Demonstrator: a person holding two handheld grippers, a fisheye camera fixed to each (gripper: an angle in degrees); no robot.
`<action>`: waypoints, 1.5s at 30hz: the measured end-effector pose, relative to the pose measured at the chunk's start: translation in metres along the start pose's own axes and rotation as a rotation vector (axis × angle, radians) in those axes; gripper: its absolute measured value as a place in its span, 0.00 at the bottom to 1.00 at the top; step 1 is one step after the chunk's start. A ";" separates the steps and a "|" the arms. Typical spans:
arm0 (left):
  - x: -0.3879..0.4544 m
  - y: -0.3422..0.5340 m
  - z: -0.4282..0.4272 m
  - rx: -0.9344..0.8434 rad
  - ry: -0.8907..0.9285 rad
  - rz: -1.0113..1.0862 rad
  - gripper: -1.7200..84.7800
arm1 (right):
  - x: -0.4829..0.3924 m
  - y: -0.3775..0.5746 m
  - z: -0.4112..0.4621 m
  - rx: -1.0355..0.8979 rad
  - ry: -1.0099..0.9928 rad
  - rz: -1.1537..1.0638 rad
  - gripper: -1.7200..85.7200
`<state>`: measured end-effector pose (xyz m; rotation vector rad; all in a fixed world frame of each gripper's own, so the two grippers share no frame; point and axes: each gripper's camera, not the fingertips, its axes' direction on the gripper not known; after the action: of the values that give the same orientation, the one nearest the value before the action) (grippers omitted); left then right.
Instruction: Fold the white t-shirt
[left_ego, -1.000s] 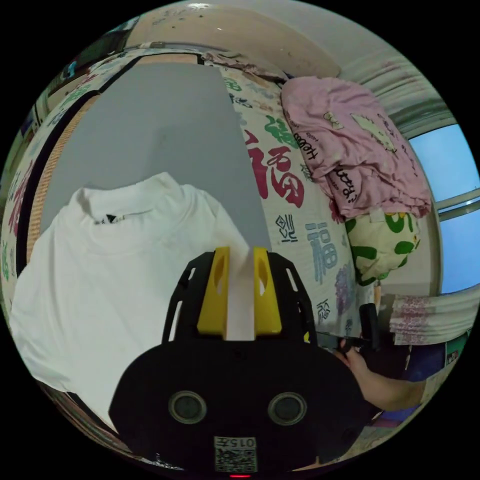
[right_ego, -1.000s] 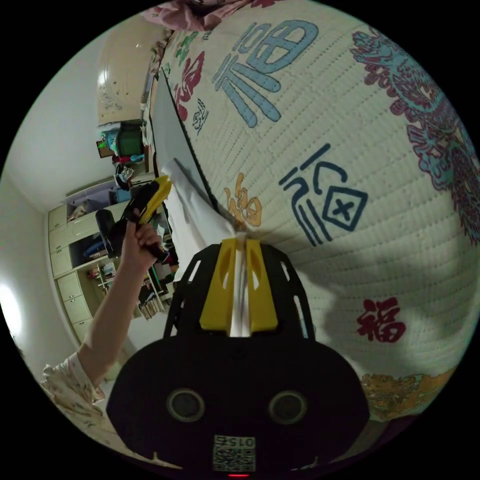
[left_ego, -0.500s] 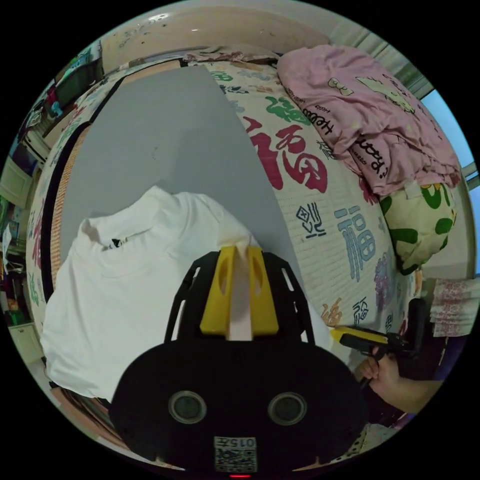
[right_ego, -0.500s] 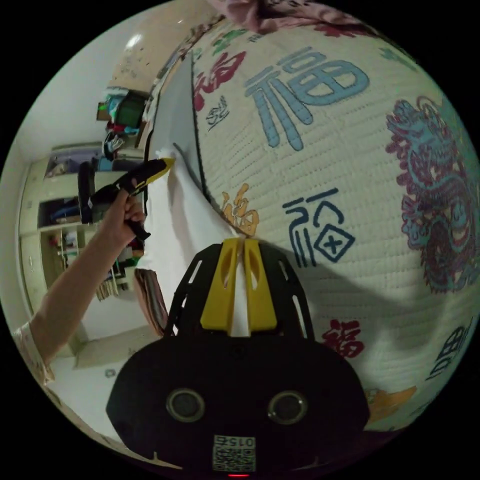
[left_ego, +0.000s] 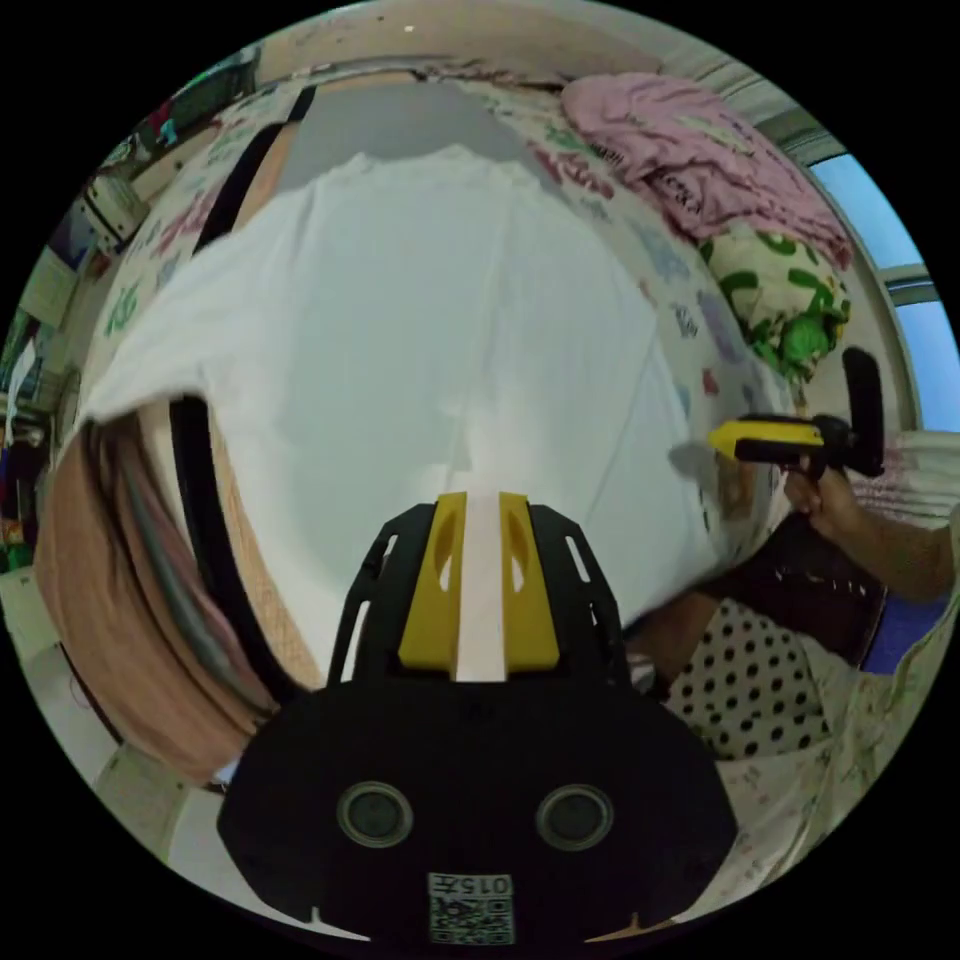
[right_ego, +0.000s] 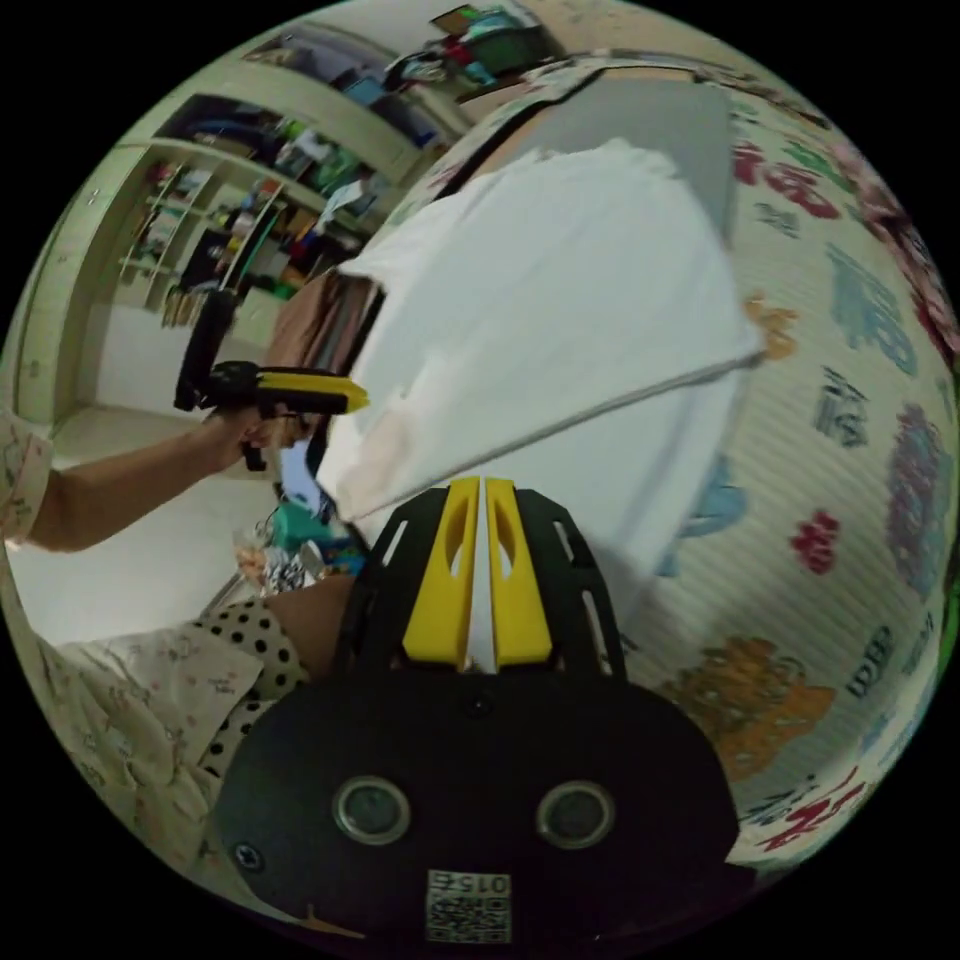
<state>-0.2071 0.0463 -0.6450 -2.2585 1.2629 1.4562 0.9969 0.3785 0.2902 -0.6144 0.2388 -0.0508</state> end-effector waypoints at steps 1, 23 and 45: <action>-0.012 0.035 0.017 -0.047 0.003 -0.008 0.09 | -0.014 -0.001 0.017 -0.024 -0.018 -0.022 0.02; -0.353 0.276 0.041 0.446 0.245 -0.278 0.11 | -0.143 -0.108 0.320 -0.312 0.247 -0.055 0.01; -0.853 0.400 0.166 0.239 0.344 -1.327 0.14 | -0.065 -0.218 0.349 -0.483 0.250 0.266 0.01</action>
<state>-0.7481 0.3629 0.0780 -2.3195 -0.1795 0.3971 1.0212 0.4057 0.7051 -1.0524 0.5826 0.1938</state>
